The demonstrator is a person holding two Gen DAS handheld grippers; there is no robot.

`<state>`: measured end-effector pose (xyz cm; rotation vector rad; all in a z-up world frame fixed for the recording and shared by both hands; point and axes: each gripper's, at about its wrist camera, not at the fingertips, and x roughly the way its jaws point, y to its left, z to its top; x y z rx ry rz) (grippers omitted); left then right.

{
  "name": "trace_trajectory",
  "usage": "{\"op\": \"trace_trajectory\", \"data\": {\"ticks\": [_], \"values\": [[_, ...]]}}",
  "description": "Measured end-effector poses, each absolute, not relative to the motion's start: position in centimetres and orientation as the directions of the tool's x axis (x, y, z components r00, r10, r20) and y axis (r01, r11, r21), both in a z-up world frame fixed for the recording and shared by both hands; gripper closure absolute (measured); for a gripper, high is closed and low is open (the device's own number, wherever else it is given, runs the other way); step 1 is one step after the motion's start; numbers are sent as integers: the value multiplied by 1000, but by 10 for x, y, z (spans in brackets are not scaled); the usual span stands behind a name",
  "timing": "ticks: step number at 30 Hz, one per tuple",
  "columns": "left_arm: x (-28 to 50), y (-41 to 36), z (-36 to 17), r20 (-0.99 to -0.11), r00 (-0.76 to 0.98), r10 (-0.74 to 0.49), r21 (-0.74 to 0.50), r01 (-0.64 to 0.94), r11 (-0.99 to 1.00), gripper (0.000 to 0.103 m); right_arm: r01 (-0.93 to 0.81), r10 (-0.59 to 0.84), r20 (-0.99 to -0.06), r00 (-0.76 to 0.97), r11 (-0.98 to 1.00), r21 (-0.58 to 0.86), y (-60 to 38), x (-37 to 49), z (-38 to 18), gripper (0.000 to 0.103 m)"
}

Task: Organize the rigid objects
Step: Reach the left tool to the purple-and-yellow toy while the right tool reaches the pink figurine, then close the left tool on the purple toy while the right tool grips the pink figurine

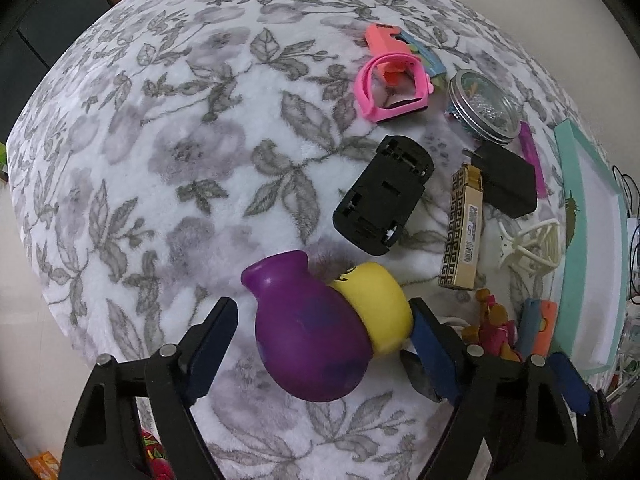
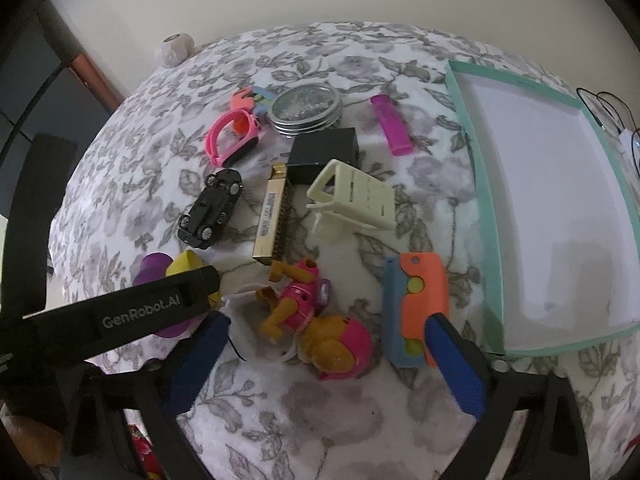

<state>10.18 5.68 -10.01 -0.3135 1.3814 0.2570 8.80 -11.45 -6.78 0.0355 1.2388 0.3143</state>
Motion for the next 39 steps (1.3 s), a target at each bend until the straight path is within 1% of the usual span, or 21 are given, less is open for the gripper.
{"op": "trace_trajectory", "data": {"ticks": [2,4,5,6,7,9,10,12,14,22,25,28,29,32,39], "values": [[100,55,-98,-985,172,2,-62,-363,930,17,-233,265,-921,284,951,202,-111,88,-69,13],[99,58,-97,-985,172,-1,-66,-369,927,17,-248,261,-923,283,949,193,-107,88,-70,20],[98,59,-96,-985,171,-4,-68,-372,926,17,-253,260,-925,279,949,191,-106,88,-71,21],[97,61,-97,-985,171,-5,-69,-372,926,17,-256,259,-927,272,948,190,-105,89,-73,25],[96,63,-97,-985,170,-7,-71,-373,925,17,-257,259,-929,265,947,190,-104,89,-75,30],[95,65,-98,-985,170,-8,-72,-373,925,17,-258,244,-934,260,950,176,-105,90,-78,36],[95,66,-99,-986,169,-8,-71,-373,925,17,-257,234,-937,260,952,167,-106,90,-79,41],[95,66,-99,-986,169,-8,-71,-373,925,17,-246,229,-939,256,955,166,-110,92,-81,45],[95,66,-100,-986,167,-9,-72,-375,924,17,-230,249,-935,251,954,192,-115,93,-83,45],[97,62,-107,-988,155,-5,-64,-377,924,17,-220,242,-939,246,957,189,-114,97,-87,46],[98,62,-109,-988,155,-9,-68,-379,923,17,-208,237,-947,218,959,192,-112,99,-98,50],[98,63,-110,-988,156,-9,-68,-377,924,17,-201,252,-942,224,957,208,-115,99,-96,53],[98,62,-110,-988,156,-9,-68,-375,925,18,-200,261,-940,219,955,219,-116,99,-97,53],[99,59,-110,-986,162,-39,-96,-364,926,28,-188,283,-937,205,951,246,-118,98,-98,54],[102,52,-111,-986,165,-34,-92,-357,930,28,-160,335,-919,207,938,306,-133,97,-91,55]]}}
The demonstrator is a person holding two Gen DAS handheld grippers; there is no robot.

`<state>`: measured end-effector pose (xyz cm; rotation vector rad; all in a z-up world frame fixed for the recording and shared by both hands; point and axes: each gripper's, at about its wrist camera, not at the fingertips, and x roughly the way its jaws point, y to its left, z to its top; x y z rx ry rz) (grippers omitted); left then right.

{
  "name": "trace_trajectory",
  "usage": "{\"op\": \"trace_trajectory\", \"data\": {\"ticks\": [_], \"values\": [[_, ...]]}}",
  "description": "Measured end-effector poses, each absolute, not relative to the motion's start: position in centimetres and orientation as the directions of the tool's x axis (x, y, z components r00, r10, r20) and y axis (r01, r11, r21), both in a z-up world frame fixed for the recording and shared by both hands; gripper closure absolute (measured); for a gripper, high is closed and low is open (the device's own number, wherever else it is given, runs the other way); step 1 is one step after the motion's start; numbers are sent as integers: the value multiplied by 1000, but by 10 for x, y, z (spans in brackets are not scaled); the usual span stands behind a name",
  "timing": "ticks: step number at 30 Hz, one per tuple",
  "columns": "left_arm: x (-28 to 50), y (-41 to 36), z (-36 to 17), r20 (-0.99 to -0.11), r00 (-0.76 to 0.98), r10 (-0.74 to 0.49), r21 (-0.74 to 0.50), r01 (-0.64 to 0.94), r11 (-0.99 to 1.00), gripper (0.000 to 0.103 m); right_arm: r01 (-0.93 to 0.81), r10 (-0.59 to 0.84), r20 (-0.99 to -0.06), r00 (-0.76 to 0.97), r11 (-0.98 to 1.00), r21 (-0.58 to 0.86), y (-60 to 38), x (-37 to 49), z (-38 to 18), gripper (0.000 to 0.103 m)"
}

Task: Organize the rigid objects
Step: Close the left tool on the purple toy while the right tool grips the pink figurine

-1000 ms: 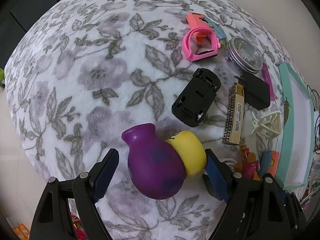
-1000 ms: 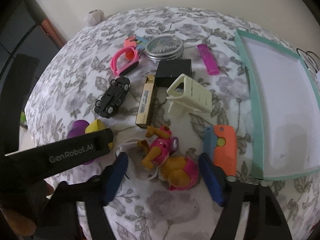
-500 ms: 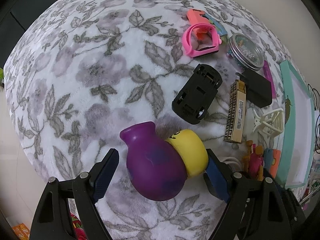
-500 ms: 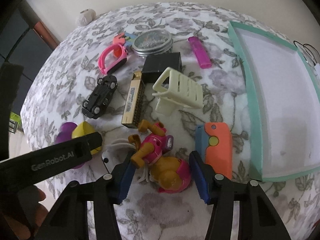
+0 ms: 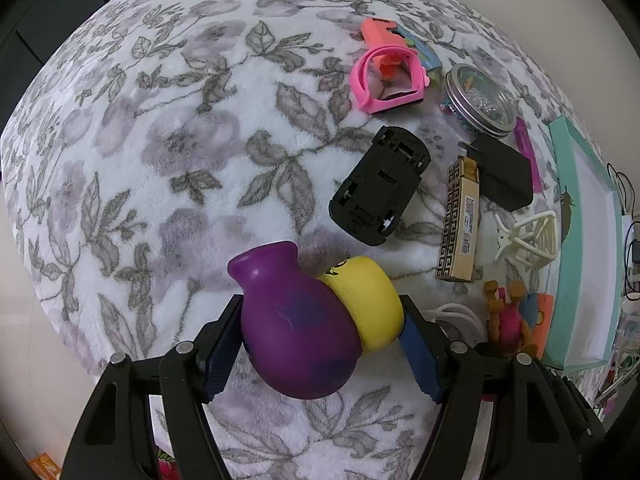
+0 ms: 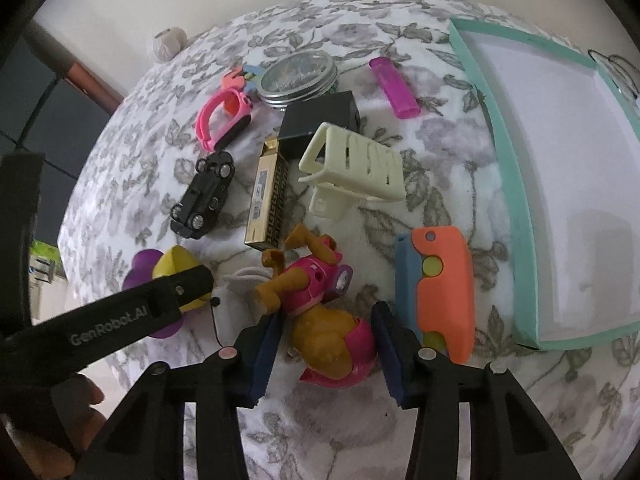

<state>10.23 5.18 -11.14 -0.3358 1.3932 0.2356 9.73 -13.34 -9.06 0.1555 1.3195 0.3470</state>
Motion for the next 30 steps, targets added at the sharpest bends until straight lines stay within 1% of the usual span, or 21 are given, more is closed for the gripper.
{"op": "trace_trajectory", "data": {"ticks": [4,12,17,22,26,30], "values": [[101,52,-111,-986,166,-35,-92,-355,930,28,-138,356,-911,206,933,333,-141,96,-88,55],[101,50,-110,-986,164,-30,-86,-349,933,28,-87,449,-877,168,893,441,-152,94,-93,55],[100,49,-110,-986,165,-30,-86,-346,934,28,-84,437,-883,169,899,429,-151,94,-93,55],[100,49,-110,-986,165,-30,-86,-347,934,28,-81,444,-880,169,896,437,-151,95,-93,53],[100,48,-110,-986,164,-29,-85,-346,934,28,-52,481,-861,167,876,480,-156,95,-94,54],[100,48,-110,-986,164,-29,-85,-345,935,28,-42,493,-854,167,869,494,-158,95,-94,54]]}}
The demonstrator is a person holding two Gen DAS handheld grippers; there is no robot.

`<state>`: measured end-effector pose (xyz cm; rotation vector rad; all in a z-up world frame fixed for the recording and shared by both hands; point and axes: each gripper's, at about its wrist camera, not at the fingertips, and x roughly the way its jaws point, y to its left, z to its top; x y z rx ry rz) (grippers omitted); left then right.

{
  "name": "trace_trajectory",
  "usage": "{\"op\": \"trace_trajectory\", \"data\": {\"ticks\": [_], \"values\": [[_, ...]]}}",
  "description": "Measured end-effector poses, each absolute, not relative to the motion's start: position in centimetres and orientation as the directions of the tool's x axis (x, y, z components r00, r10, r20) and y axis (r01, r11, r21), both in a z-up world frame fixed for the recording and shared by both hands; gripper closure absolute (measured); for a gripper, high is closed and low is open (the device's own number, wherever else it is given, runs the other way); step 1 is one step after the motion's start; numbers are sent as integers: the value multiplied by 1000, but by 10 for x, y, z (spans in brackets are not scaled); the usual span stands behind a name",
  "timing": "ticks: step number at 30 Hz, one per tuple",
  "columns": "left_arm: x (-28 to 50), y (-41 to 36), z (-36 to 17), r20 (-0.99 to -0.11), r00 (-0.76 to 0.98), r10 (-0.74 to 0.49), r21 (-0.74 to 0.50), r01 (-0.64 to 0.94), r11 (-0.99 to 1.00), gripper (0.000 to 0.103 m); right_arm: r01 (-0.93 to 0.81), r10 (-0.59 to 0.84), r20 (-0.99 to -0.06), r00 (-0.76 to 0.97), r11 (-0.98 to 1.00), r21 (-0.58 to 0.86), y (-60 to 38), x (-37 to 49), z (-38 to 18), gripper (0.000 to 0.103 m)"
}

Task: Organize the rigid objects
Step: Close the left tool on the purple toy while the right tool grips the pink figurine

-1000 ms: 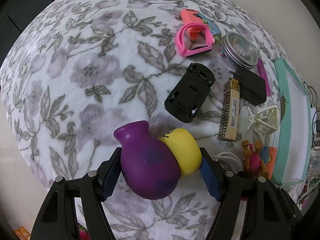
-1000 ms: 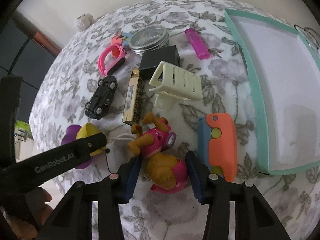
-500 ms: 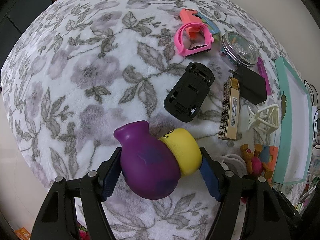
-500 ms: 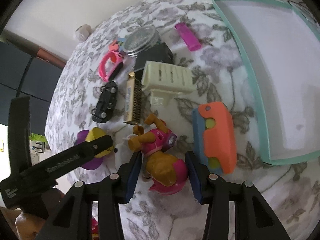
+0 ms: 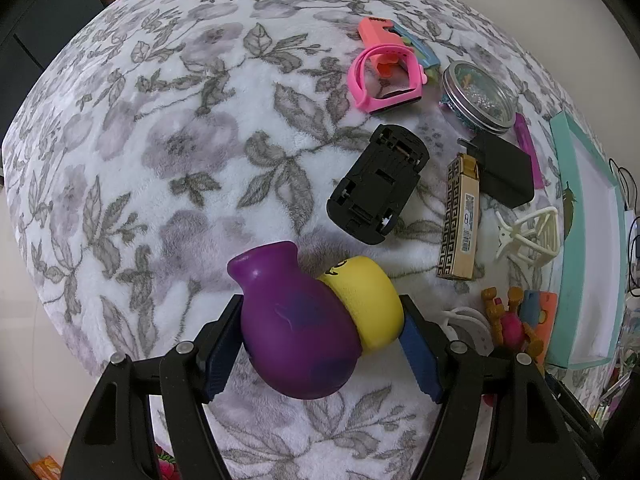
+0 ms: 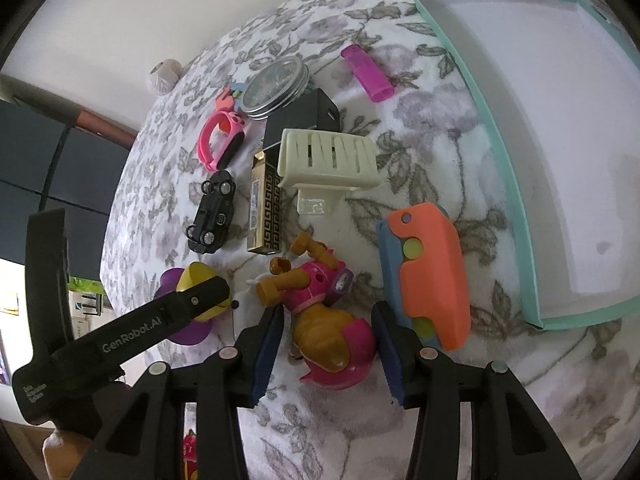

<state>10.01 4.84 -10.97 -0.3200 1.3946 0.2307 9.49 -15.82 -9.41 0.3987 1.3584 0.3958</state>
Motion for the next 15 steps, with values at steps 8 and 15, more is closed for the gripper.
{"op": "trace_trajectory", "data": {"ticks": [8,15], "values": [[100,48,-110,-986,165,-34,-90,-347,933,28,-13,507,-845,170,858,513,-164,95,-93,60],[99,51,-108,-983,178,-46,-107,-350,931,29,-21,488,-846,216,868,496,-168,96,-85,60]]}}
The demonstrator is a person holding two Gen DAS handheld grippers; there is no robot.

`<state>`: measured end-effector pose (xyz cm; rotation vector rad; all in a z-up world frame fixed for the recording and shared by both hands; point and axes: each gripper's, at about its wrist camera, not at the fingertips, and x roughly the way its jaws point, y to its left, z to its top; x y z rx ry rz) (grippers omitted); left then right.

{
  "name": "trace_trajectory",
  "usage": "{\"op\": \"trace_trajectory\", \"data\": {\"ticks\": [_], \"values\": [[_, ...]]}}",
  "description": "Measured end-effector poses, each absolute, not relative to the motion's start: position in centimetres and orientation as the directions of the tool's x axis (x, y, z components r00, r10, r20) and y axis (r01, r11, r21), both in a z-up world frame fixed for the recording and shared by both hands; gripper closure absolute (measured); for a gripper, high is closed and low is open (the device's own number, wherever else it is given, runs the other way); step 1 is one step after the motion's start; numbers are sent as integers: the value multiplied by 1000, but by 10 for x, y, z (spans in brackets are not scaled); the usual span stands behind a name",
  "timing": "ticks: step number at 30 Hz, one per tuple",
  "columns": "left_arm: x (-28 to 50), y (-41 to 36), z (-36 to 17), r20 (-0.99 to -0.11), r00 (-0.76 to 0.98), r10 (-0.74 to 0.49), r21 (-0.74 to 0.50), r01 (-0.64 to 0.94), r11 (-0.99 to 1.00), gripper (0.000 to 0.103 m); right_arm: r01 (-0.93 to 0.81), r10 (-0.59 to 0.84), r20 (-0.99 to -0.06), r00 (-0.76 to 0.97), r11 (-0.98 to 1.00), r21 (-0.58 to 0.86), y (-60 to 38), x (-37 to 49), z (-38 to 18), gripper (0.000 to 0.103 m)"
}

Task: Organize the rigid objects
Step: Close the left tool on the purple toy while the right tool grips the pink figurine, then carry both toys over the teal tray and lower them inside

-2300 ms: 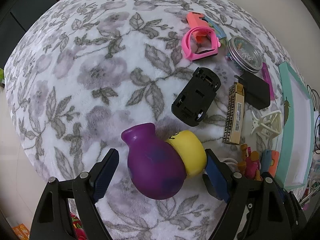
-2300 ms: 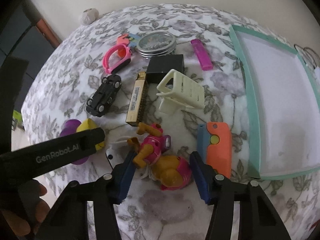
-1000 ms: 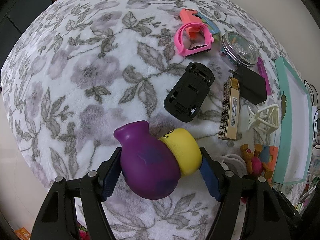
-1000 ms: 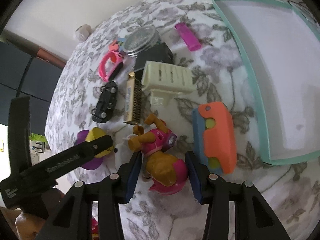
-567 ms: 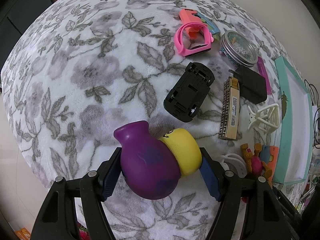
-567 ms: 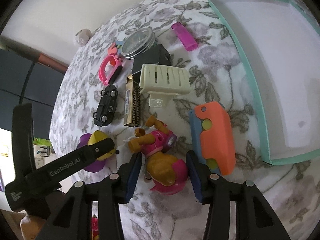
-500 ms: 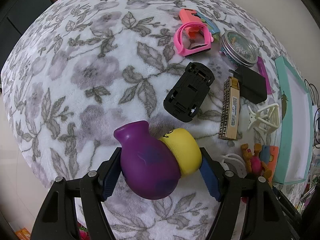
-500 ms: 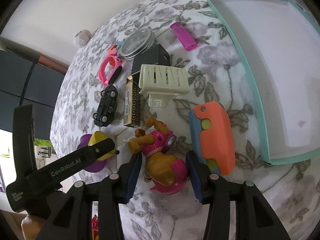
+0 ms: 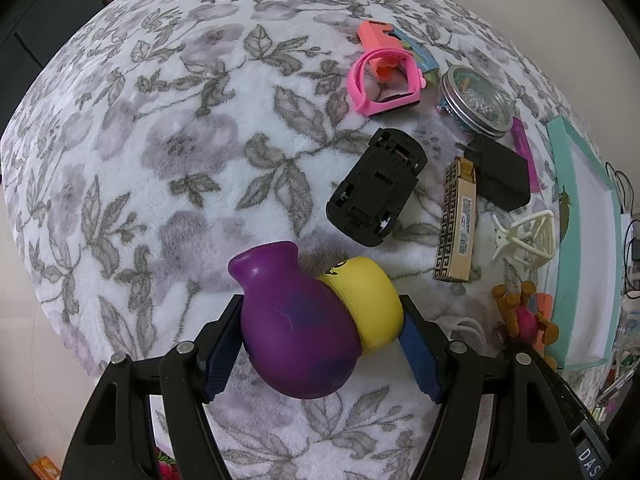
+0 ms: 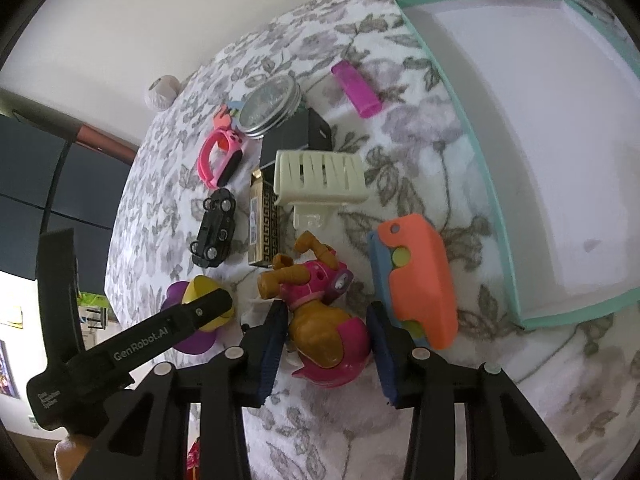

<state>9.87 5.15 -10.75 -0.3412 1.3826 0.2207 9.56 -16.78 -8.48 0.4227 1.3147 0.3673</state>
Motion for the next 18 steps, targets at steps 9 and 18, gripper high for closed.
{"op": "trace_trajectory", "data": {"ticks": [9,18], "values": [[94,64,-79,-964,261,-51,-147,-365,919,29,-43,498,-825,269,862,506,-169,95,-67,60],[103,43,-18,-914,404,-21,-156,-304,940,29,-34,339,-797,500,927,373,-187,97,-3,60]]}}
